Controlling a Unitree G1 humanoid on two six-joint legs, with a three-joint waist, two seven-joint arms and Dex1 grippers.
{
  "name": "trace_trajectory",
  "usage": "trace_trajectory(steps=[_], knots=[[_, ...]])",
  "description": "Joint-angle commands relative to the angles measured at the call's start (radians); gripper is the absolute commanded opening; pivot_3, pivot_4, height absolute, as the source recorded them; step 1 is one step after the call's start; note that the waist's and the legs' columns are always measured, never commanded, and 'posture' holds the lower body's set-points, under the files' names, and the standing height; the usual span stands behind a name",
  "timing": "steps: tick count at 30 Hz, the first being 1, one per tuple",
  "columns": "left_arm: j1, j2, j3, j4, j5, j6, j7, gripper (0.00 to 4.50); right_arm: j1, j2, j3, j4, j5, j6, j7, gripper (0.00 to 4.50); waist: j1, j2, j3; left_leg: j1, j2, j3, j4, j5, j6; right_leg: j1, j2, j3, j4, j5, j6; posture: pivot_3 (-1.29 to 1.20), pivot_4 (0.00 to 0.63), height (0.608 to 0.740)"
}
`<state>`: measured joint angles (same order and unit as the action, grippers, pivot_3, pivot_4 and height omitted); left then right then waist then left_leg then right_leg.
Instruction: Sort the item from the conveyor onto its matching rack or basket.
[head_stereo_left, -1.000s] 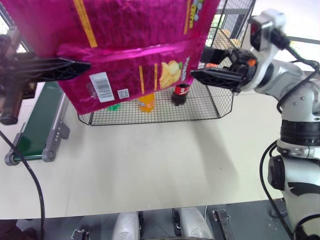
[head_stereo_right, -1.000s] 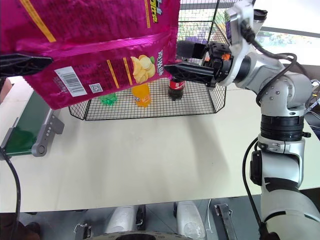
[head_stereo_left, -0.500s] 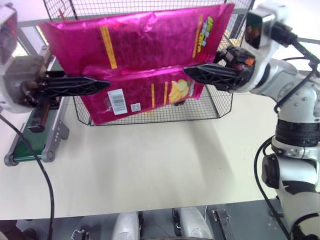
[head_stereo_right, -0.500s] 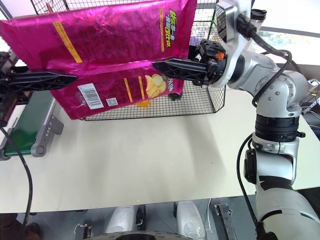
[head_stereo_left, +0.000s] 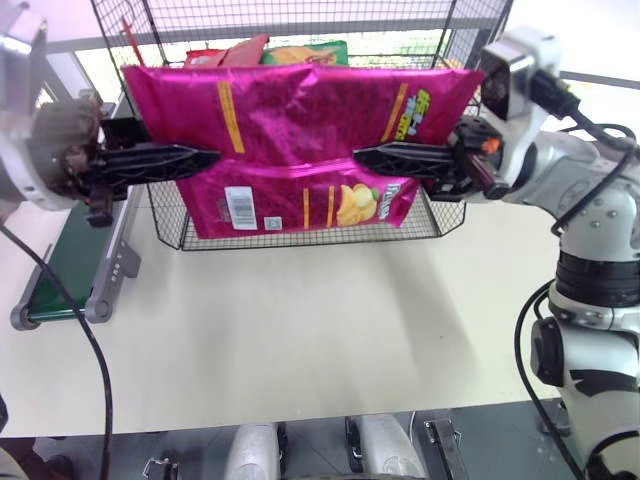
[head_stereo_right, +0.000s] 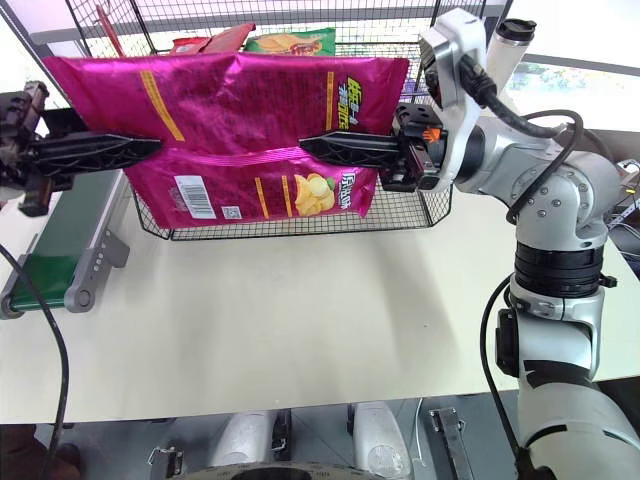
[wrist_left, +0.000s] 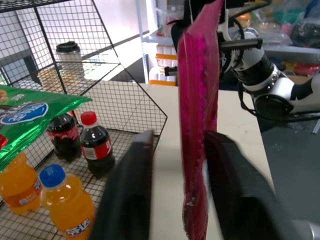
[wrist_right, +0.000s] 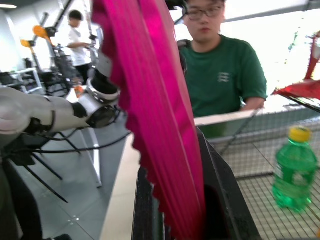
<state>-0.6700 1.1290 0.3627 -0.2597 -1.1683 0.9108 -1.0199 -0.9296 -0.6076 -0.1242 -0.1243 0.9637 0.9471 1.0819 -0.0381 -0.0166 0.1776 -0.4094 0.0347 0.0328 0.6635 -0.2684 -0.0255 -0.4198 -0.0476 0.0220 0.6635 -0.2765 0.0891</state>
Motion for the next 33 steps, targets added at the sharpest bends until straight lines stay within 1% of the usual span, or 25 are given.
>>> trace_trajectory(steps=[1,3,7,12,14,15,17,19,23,24,26,28,29,31,33], knots=[[0.017,-0.010,0.043,-0.022,0.027,-0.025,0.032,3.57,0.000,-0.020,-0.034,-0.033,-0.032,-0.048,-0.052,0.00,-0.001,0.000,0.000,0.000,0.000,0.000,0.000,0.000,0.000,0.000,0.000,0.000,0.000,0.000,0.000,0.00,0.150,0.740],[0.028,-0.030,0.048,-0.019,0.101,-0.082,0.079,4.42,0.005,-0.036,-0.045,-0.034,-0.066,-0.076,-0.079,0.00,-0.001,0.000,0.000,0.000,0.000,0.000,0.000,0.000,0.000,0.000,0.000,0.000,0.000,0.000,0.000,0.00,0.150,0.740],[0.110,-0.008,0.116,0.007,0.176,-0.114,0.080,4.48,0.022,-0.146,-0.082,-0.048,-0.168,-0.158,-0.110,0.00,0.002,0.000,0.000,0.000,0.000,0.001,0.000,0.000,0.000,0.000,0.000,0.000,0.000,0.000,0.000,0.00,0.150,0.740],[0.276,-0.013,0.264,-0.017,0.135,-0.056,0.029,4.48,0.036,-0.292,-0.175,-0.079,-0.221,-0.201,-0.153,0.00,0.005,0.000,0.001,-0.001,0.000,0.003,-0.001,0.000,0.000,-0.003,-0.001,0.001,-0.001,0.000,0.000,0.00,0.150,0.740],[0.317,-0.031,0.280,-0.032,0.130,-0.057,0.035,4.48,0.032,-0.309,-0.197,-0.078,-0.265,-0.258,-0.195,0.00,0.003,0.000,0.001,-0.002,0.001,0.003,-0.001,0.000,0.000,-0.003,-0.001,0.002,-0.001,0.000,0.000,0.00,0.150,0.740],[0.320,-0.046,0.267,-0.037,0.134,-0.067,0.050,4.48,0.029,-0.313,-0.193,-0.071,-0.315,-0.318,-0.217,0.00,0.003,0.000,0.001,-0.001,0.001,0.003,-0.001,0.000,0.000,-0.003,-0.001,0.002,-0.001,-0.001,0.000,0.00,0.150,0.740],[0.304,-0.074,0.224,-0.045,0.165,-0.096,0.087,4.48,0.027,-0.312,-0.150,-0.055,-0.455,-0.467,-0.273,0.00,0.002,0.000,0.001,-0.001,0.001,0.004,-0.001,0.000,0.000,-0.003,-0.001,0.002,-0.001,-0.001,0.000,0.00,0.150,0.740],[0.290,-0.096,0.178,-0.063,0.198,-0.119,0.111,4.48,0.031,-0.299,-0.080,-0.042,-0.609,-0.627,-0.329,0.00,0.002,0.000,0.001,0.000,0.001,0.004,0.000,0.000,-0.001,-0.003,0.000,0.003,0.000,-0.001,0.000,0.00,0.150,0.740],[0.277,-0.130,0.134,-0.104,0.189,-0.126,0.133,4.48,0.040,-0.251,0.028,-0.001,-0.824,-0.861,-0.419,0.00,-0.005,0.000,0.001,0.000,0.000,0.005,0.001,0.001,-0.002,-0.002,0.000,0.005,0.000,0.000,0.000,0.00,0.150,0.740],[0.274,-0.136,0.131,-0.109,0.185,-0.127,0.140,4.48,0.043,-0.240,0.035,0.015,-0.840,-0.890,-0.423,0.00,-0.005,0.000,0.000,0.000,0.000,0.006,0.001,0.001,-0.002,-0.003,0.000,0.006,0.000,0.000,0.000,0.00,0.150,0.740],[0.275,-0.152,0.142,-0.122,0.166,-0.121,0.163,4.48,0.039,-0.234,0.056,0.078,-0.937,-0.985,-0.481,0.00,-0.004,0.000,0.001,-0.001,0.000,0.006,0.001,0.001,-0.002,-0.003,0.000,0.006,0.000,0.000,0.001,0.00,0.150,0.740],[0.295,-0.164,0.157,-0.143,0.156,-0.118,0.178,4.48,0.033,-0.237,0.119,0.148,-1.074,-1.092,-0.540,0.00,-0.003,-0.001,0.000,-0.001,0.001,0.007,0.001,0.001,-0.002,-0.003,-0.001,0.006,0.000,0.000,0.001,0.00,0.150,0.740],[0.302,-0.168,0.158,-0.150,0.155,-0.119,0.184,4.48,0.029,-0.234,0.142,0.176,-1.114,-1.127,-0.555,0.00,-0.003,-0.001,0.000,-0.001,0.000,0.007,0.001,0.001,-0.002,-0.003,-0.001,0.006,0.000,0.000,0.001,0.00,0.150,0.740],[0.317,-0.179,0.165,-0.172,0.144,-0.119,0.205,4.48,0.000,-0.222,0.211,0.256,-1.244,-1.156,-0.618,0.00,-0.004,0.000,0.001,-0.001,0.000,0.007,0.001,0.001,-0.002,-0.004,-0.001,0.006,0.000,0.000,0.001,0.00,0.150,0.740],[0.339,-0.191,0.182,-0.199,0.130,-0.115,0.230,4.48,-0.045,-0.229,0.264,0.326,-1.405,-1.167,-0.725,0.00,-0.006,0.000,0.001,-0.001,0.000,0.007,0.001,0.001,-0.002,-0.004,-0.001,0.006,0.000,0.000,0.001,0.00,0.150,0.740]])
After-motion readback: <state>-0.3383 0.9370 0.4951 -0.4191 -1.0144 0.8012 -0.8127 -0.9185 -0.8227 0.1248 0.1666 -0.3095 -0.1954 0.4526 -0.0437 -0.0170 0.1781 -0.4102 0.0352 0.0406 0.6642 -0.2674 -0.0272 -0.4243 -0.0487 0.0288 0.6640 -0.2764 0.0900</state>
